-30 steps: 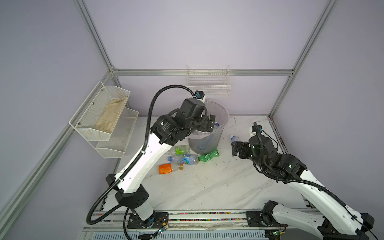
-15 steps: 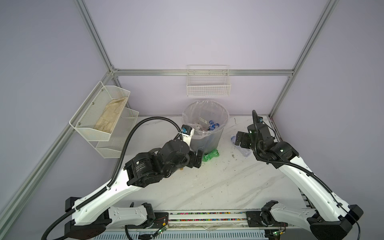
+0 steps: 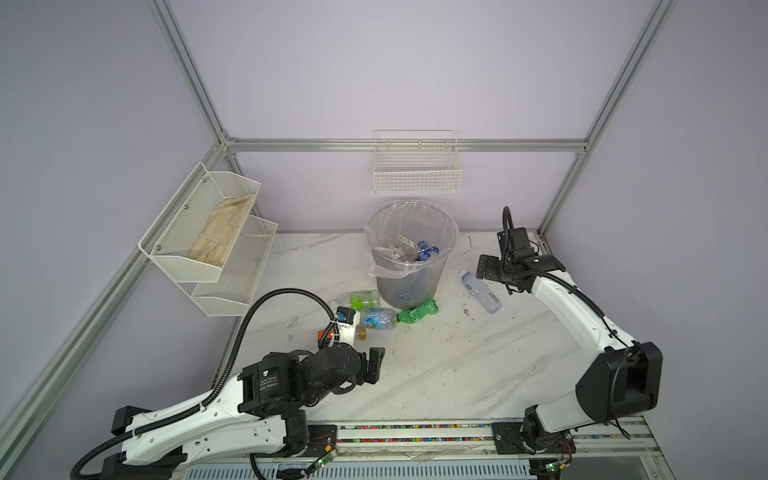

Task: Throw the plastic bottles in the bin
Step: 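Withdraw the left gripper toward the robot while the right gripper lowers onto the clear bottle, then close the right gripper on the clear bottle and lift it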

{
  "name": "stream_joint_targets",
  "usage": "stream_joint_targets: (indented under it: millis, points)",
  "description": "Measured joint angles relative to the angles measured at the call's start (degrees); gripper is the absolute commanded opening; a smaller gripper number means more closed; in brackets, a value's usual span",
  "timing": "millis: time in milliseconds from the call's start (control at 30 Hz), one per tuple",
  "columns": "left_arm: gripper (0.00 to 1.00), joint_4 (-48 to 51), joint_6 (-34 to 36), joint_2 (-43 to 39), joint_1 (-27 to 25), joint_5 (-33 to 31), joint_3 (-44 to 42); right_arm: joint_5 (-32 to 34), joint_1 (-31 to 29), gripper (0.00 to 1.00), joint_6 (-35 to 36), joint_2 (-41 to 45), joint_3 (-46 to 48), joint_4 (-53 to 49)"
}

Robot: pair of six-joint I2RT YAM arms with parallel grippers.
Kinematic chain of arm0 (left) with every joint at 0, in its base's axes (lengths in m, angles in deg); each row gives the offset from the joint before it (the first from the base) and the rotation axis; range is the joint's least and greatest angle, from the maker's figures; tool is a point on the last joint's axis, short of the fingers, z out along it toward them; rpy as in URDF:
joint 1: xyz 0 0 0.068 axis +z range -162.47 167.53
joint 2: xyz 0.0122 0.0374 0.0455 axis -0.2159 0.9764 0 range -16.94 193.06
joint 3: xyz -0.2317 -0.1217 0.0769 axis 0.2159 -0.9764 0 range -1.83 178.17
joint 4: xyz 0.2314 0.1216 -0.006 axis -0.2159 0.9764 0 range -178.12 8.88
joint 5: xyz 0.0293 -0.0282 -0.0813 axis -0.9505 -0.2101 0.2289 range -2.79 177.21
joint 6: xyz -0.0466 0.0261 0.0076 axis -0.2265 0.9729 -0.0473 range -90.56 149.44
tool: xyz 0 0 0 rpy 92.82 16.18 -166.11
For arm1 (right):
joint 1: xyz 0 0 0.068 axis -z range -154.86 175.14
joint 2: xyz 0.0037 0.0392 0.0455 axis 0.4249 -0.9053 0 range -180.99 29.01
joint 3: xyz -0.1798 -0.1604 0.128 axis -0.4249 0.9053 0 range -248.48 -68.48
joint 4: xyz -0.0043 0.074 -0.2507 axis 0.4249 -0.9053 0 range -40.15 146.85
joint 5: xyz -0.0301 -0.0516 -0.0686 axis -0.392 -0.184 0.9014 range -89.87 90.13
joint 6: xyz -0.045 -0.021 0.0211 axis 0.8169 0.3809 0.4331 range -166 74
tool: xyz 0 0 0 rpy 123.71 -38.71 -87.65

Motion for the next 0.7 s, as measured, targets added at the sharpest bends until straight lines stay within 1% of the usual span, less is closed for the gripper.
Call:
stream_joint_targets:
  millis: [133,367,500,700]
  points:
    - [0.99,0.1,-4.4,0.0,-3.4,-0.1,-4.3,-1.4,0.0,0.97,1.0,-6.1,0.0,1.0]
    - [1.0,-0.1,-9.7,1.6,-8.4,-1.0,-6.9,-1.5,0.0,0.95,1.7,-11.3,-0.1,4.0]
    - [1.0,-0.2,-11.3,1.7,-9.7,-1.4,-7.6,-0.6,0.0,0.95,1.9,-14.7,0.7,6.4]
    - [0.99,-0.3,-13.0,1.0,-10.2,-1.6,-8.4,0.3,0.0,0.94,2.3,-19.3,3.0,8.6]
